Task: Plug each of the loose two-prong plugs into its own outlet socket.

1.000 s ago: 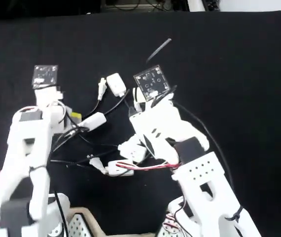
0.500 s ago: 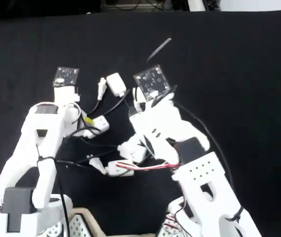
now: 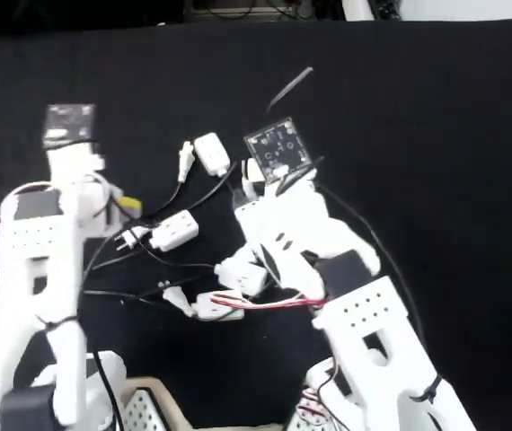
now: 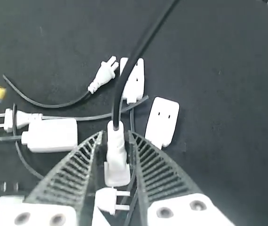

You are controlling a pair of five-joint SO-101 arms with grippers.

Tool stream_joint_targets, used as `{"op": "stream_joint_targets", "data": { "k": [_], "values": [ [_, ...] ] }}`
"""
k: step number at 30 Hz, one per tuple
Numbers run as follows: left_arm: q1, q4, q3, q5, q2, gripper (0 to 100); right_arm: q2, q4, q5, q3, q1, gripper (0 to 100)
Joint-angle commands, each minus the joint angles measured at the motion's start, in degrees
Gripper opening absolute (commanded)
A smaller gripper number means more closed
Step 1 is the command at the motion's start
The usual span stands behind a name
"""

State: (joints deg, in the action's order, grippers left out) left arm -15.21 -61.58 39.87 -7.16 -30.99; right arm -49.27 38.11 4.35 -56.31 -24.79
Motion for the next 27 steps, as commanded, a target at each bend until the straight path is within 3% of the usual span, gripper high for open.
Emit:
{"op": "stream_joint_targets", "data": {
  "k": [1, 6, 11, 18, 27],
  "values": [
    [-4.4, 0.1, 4.2, 0.3, -4.8, 30, 0.3, -14.2, -0.5, -5.4, -3.3, 1.1],
    [-8.0, 6.1, 13.0, 0.2, -6.9, 30, 0.3, -35.6, -0.5, -17.7, -9.3, 1.1],
    [-8.1, 9.0, 19.1, -2.5, -6.9, 30, 4.7, -34.8, -3.1, -14.1, -9.9, 1.1],
    [-8.4, 9.0, 21.6, -2.6, -6.9, 30, 24.7, -35.9, -8.3, -3.7, -10.1, 1.1],
    [-8.4, 9.0, 23.0, -2.6, -6.9, 30, 36.4, -50.3, -11.3, -3.0, -10.0, 1.1]
  ]
}}
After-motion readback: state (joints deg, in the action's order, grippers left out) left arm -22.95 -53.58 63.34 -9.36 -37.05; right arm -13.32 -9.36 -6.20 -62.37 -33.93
